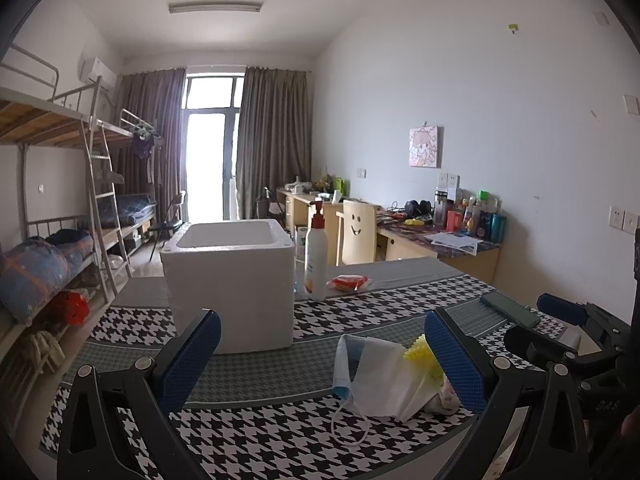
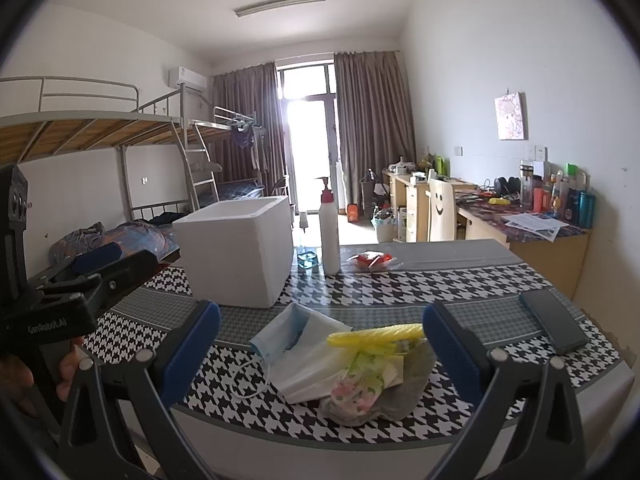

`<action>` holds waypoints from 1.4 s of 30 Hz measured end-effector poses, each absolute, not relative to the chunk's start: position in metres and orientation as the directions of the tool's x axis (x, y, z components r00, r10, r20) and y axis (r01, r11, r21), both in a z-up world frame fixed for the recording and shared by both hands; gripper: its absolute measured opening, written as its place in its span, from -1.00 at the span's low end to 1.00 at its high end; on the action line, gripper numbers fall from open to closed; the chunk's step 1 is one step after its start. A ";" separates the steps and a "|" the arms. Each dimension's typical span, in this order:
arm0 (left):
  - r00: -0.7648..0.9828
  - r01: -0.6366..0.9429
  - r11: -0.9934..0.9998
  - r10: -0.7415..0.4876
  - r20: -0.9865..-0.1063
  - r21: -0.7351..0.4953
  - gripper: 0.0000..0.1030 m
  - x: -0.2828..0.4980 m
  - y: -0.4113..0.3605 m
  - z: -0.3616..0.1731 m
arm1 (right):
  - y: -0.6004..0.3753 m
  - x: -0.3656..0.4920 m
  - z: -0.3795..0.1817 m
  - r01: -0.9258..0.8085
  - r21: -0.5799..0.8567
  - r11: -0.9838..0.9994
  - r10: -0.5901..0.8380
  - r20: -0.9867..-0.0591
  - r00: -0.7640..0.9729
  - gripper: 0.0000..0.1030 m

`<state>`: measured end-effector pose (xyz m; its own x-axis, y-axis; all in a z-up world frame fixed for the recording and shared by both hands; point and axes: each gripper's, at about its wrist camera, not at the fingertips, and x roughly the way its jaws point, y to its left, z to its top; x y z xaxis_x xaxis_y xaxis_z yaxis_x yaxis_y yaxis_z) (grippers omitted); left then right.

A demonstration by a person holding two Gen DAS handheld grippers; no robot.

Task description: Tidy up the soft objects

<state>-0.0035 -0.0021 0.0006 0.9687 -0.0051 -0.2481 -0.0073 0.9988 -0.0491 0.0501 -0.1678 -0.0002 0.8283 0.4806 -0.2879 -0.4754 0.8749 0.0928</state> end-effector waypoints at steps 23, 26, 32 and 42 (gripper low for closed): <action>0.965 0.004 0.998 -0.018 -0.261 -0.055 0.98 -0.005 0.000 0.000 | -0.168 0.050 -0.003 -0.467 0.089 0.880 0.472 -0.295 0.831 0.99; 0.963 0.005 0.998 -0.020 -0.267 -0.057 0.98 -0.002 0.000 -0.001 | -0.167 0.052 -0.003 -0.466 0.088 0.881 0.469 -0.300 0.831 0.99; 0.959 0.006 0.998 -0.022 -0.281 -0.056 0.98 0.002 0.000 -0.001 | -0.166 0.056 -0.004 -0.464 0.091 0.881 0.468 -0.310 0.828 0.99; 0.947 0.021 0.998 -0.039 -0.320 -0.057 0.98 0.019 0.000 -0.005 | -0.162 0.068 -0.006 -0.447 0.083 0.891 0.447 -0.344 0.826 0.99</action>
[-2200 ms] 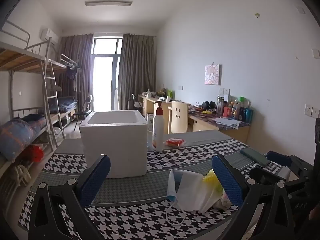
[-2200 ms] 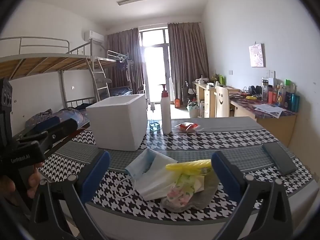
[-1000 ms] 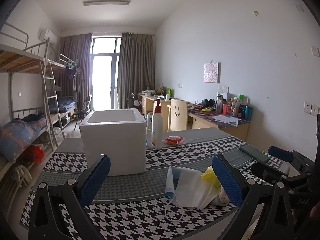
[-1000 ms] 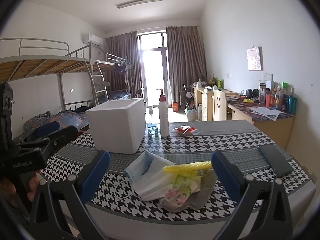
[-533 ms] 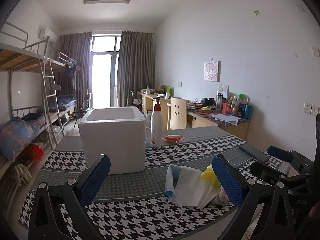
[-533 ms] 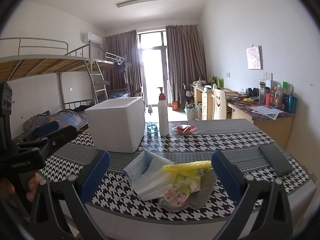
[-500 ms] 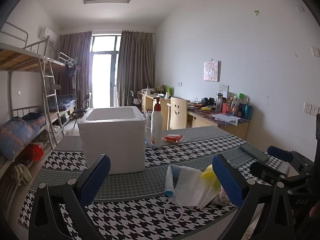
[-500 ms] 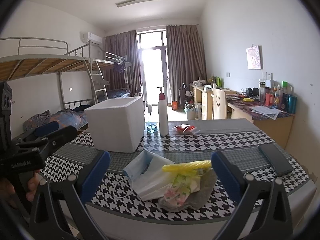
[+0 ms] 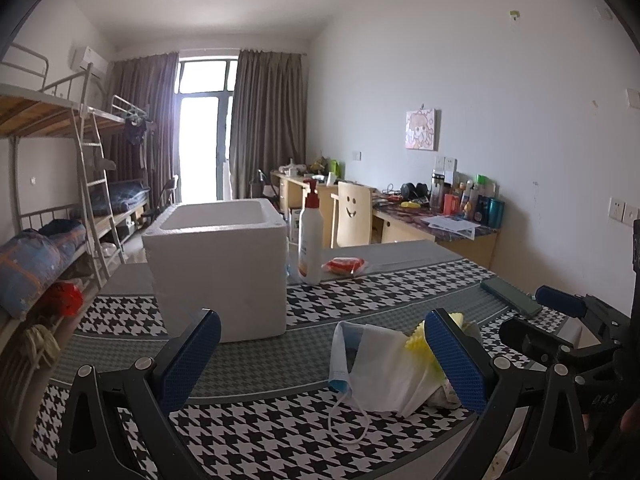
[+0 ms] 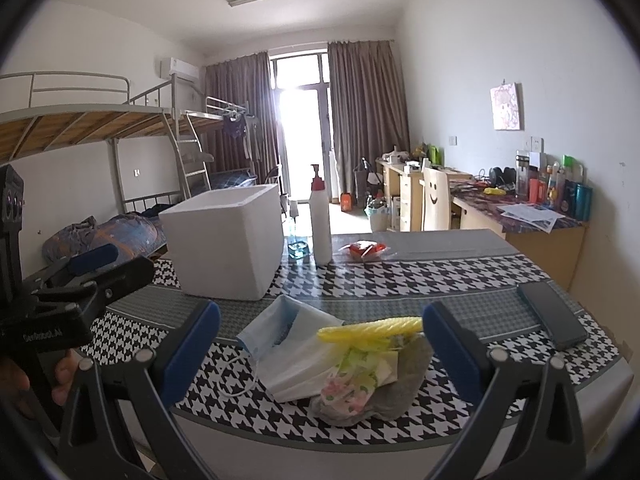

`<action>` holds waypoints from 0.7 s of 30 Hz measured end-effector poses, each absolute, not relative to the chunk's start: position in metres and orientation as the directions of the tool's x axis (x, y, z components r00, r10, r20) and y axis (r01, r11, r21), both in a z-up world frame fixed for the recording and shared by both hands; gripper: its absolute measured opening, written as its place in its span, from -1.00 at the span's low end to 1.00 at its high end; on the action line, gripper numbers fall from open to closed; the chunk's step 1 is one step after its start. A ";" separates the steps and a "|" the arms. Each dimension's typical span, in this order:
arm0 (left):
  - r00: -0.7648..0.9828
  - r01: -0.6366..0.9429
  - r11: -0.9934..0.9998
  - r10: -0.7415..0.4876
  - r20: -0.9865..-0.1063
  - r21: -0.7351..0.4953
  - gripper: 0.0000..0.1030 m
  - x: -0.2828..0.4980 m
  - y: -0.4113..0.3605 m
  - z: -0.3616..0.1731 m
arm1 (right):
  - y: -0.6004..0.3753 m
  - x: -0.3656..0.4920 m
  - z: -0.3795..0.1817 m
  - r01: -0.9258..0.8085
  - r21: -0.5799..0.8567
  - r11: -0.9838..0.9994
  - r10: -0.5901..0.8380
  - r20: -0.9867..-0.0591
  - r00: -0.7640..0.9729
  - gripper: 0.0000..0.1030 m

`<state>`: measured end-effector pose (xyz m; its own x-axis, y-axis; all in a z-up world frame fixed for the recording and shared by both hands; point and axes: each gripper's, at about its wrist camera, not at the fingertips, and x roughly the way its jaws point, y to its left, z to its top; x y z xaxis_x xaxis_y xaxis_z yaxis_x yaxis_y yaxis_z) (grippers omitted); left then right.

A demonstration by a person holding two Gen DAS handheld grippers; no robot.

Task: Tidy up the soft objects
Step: 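Lower the left tool onto the face mask while the right tool approaches the yellow sponge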

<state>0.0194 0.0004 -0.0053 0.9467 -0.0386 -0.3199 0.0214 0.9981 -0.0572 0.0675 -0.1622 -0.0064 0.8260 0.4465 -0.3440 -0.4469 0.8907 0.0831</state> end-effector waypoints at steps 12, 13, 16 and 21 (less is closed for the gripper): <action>0.925 -0.008 0.999 -0.011 -0.380 -0.049 0.98 0.047 -0.001 -0.020 | -0.168 0.088 -0.028 -0.447 0.127 0.886 0.456 -0.420 0.785 0.99; 0.923 -0.006 0.999 -0.016 -0.386 -0.054 0.98 0.050 -0.002 -0.022 | -0.167 0.090 -0.030 -0.447 0.123 0.886 0.454 -0.426 0.782 0.99; 0.918 0.004 0.998 -0.028 -0.396 -0.063 0.98 0.055 -0.002 -0.026 | -0.165 0.097 -0.033 -0.441 0.115 0.890 0.443 -0.449 0.776 0.99; 0.903 0.013 0.998 -0.037 -0.428 -0.059 0.98 0.069 -0.004 -0.031 | -0.164 0.099 -0.031 -0.440 0.105 0.892 0.437 -0.451 0.778 0.99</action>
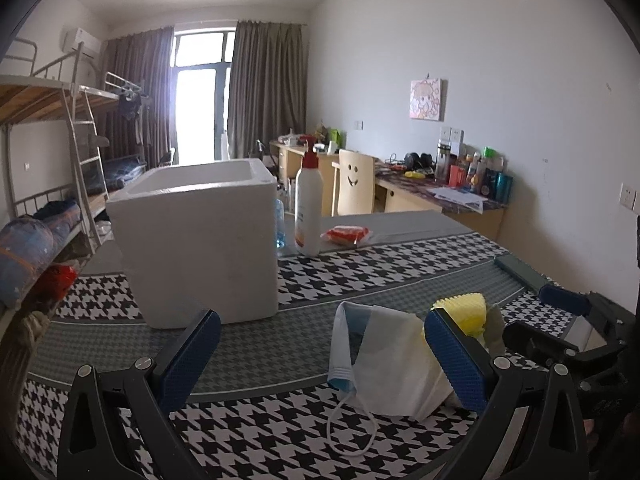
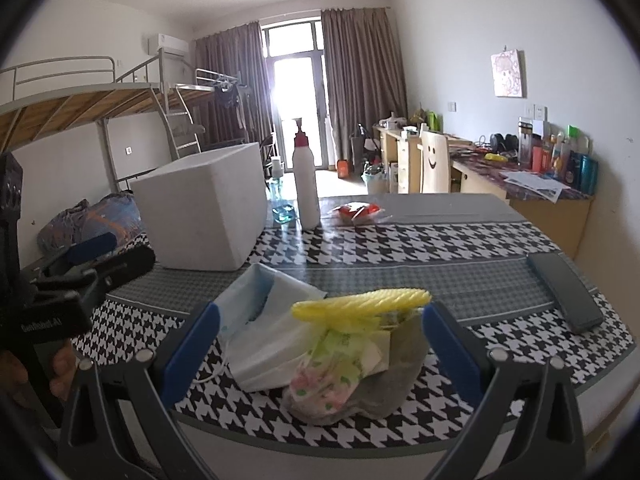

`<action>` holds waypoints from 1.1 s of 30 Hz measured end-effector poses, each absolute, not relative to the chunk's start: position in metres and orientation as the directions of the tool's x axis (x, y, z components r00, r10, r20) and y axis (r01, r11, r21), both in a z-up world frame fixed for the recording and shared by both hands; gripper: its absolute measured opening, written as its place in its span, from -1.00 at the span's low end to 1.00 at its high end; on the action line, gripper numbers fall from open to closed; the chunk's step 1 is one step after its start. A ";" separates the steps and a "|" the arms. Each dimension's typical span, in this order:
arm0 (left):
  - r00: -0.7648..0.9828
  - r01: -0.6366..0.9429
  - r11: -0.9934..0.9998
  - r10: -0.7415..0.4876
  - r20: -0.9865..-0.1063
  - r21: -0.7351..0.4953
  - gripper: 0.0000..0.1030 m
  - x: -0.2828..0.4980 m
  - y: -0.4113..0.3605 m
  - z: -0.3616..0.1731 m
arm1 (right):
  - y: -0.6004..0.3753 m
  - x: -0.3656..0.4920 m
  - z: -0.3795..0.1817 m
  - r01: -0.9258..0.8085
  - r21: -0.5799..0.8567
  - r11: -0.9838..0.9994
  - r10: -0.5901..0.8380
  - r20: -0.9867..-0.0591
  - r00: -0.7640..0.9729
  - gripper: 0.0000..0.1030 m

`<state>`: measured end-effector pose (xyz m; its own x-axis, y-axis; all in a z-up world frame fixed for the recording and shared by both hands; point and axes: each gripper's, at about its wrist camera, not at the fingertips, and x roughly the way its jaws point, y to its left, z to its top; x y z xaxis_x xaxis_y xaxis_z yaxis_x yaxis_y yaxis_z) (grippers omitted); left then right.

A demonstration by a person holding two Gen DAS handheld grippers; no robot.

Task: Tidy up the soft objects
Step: 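Lower the left tool onto the face mask while the right tool approaches the yellow sponge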

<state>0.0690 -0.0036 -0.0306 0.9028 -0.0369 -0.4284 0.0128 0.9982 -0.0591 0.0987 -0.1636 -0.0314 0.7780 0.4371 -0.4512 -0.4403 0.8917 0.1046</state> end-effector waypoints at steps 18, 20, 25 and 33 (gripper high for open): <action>0.855 0.047 0.997 -0.067 -0.514 -0.053 0.98 0.110 -0.008 -0.051 | -0.165 0.130 -0.037 -0.427 0.112 0.897 0.420 -0.514 0.748 0.99; 0.848 0.048 0.997 -0.069 -0.525 -0.053 0.98 0.114 -0.009 -0.054 | -0.164 0.133 -0.038 -0.426 0.107 0.898 0.415 -0.521 0.746 0.99; 0.831 0.047 0.997 -0.077 -0.550 -0.067 0.93 0.121 -0.007 -0.059 | -0.161 0.139 -0.043 -0.426 0.110 0.898 0.414 -0.539 0.734 0.99; 0.796 0.062 0.994 -0.101 -0.597 -0.085 0.70 0.135 -0.009 -0.068 | -0.160 0.149 -0.046 -0.431 0.120 0.894 0.419 -0.564 0.712 0.92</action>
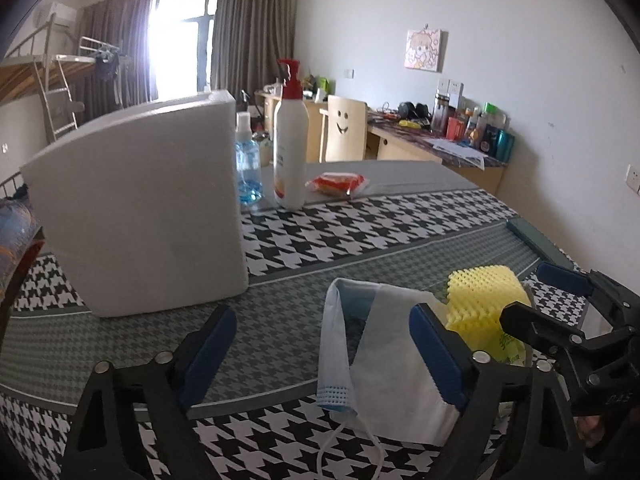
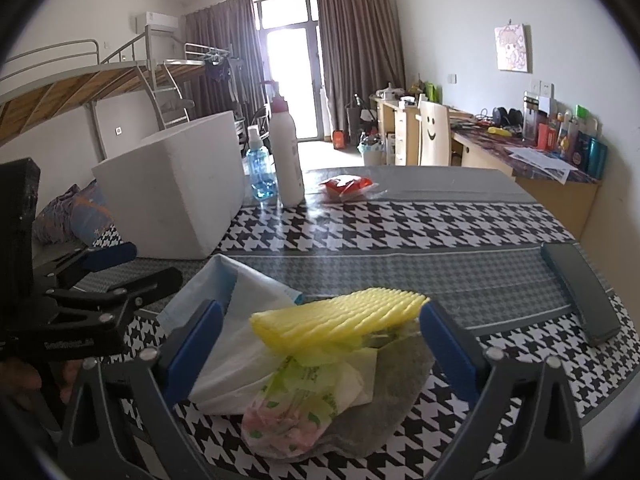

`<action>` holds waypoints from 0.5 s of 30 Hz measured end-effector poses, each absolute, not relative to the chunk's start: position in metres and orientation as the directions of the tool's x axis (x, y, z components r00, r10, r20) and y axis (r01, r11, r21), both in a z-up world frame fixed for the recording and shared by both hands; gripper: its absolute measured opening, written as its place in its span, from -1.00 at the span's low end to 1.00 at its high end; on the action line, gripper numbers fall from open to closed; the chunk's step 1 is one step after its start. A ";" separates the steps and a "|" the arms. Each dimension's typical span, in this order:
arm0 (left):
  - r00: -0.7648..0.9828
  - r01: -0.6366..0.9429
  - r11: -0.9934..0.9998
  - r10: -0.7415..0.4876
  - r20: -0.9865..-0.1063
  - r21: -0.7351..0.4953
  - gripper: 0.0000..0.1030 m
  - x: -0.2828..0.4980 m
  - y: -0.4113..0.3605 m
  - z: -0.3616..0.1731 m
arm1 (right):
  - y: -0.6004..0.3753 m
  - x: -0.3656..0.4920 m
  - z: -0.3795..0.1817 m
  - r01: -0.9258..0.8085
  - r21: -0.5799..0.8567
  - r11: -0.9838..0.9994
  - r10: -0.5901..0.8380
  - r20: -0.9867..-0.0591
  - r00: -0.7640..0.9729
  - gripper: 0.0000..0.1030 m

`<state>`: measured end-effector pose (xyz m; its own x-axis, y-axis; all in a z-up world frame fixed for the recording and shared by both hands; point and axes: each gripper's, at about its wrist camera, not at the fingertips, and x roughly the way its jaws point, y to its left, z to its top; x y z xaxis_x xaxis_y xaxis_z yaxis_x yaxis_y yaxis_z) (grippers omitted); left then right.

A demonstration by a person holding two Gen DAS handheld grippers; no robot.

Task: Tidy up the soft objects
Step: 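Lower the left tool onto the face mask while the right tool approaches the yellow sponge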

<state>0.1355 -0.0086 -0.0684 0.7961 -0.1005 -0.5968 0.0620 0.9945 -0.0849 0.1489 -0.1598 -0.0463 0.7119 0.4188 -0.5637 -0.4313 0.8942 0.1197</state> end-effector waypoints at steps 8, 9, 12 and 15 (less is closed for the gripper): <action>0.768 0.070 0.994 -0.110 -0.630 -0.088 0.48 0.144 -0.011 -0.076 | -0.154 0.150 -0.049 -0.454 0.104 0.885 0.425 -0.580 0.695 0.72; 0.764 0.069 0.994 -0.110 -0.635 -0.089 0.43 0.145 -0.011 -0.078 | -0.153 0.150 -0.048 -0.457 0.099 0.884 0.424 -0.582 0.694 0.70; 0.743 0.075 0.993 -0.117 -0.659 -0.093 0.35 0.149 -0.013 -0.083 | -0.150 0.148 -0.049 -0.470 0.082 0.879 0.424 -0.586 0.690 0.66; 0.731 0.083 0.993 -0.120 -0.672 -0.086 0.28 0.151 -0.014 -0.087 | -0.147 0.146 -0.052 -0.479 0.065 0.876 0.419 -0.597 0.685 0.63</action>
<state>0.1508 -0.0143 -0.0867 0.7305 -0.1195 -0.6724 0.0833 0.9928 -0.0859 0.1463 -0.1474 -0.0515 0.6847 0.4188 -0.5965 -0.4786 0.8756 0.0654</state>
